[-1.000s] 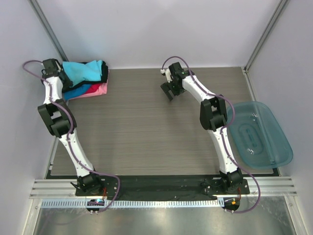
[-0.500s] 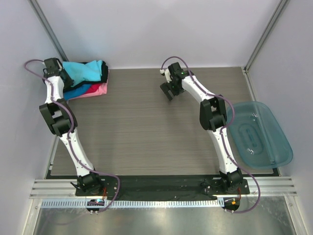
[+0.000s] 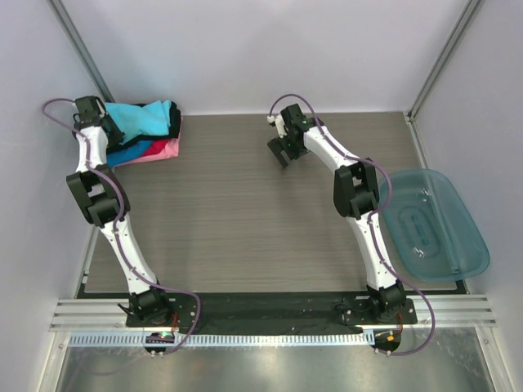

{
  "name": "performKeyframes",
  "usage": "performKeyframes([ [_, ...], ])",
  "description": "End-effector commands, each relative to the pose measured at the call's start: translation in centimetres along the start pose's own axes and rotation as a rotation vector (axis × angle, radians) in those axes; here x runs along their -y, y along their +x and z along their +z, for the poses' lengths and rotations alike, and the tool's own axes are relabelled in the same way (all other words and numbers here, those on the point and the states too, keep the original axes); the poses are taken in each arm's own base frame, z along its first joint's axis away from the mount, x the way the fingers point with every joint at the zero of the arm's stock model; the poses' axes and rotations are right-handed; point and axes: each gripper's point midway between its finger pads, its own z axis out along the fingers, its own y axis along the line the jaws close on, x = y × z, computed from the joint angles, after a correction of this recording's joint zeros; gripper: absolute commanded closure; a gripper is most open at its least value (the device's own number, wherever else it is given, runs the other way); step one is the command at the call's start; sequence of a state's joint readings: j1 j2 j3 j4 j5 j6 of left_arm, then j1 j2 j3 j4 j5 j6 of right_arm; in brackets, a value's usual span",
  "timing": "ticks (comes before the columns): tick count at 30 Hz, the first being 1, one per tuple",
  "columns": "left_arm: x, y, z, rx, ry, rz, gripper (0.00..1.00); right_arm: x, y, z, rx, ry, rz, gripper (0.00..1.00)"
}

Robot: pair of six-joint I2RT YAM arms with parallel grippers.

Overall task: Fold and stack the t-shirts
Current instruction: Neatly place the folded tshirt to the corner

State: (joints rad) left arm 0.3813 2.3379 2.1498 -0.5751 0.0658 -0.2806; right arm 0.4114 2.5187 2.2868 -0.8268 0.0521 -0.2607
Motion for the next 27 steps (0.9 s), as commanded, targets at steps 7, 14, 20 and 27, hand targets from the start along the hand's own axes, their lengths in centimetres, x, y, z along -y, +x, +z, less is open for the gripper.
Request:
performKeyframes([
  [7, -2.1, -4.6, -6.2, 0.107, -0.009, 0.051, 1.0, -0.6, -0.6, -0.2, 0.01, 0.001, -0.023, 0.02],
  [14, -3.0, -5.0, -8.3, 0.116, -0.026, 0.094, 1.0, -0.7, -1.0, 0.0, 0.022, -0.009, -0.018, 0.01],
  [20, -3.6, -4.6, -8.4, 0.105, -0.053, 0.105, 1.0, -0.8, -1.1, 0.1, 0.025, -0.013, -0.015, 0.01],
  [27, -5.6, -4.8, -9.6, 0.117, -0.156, 0.128, 1.0, -0.6, -1.1, -0.2, 0.028, -0.008, -0.018, 0.02],
])
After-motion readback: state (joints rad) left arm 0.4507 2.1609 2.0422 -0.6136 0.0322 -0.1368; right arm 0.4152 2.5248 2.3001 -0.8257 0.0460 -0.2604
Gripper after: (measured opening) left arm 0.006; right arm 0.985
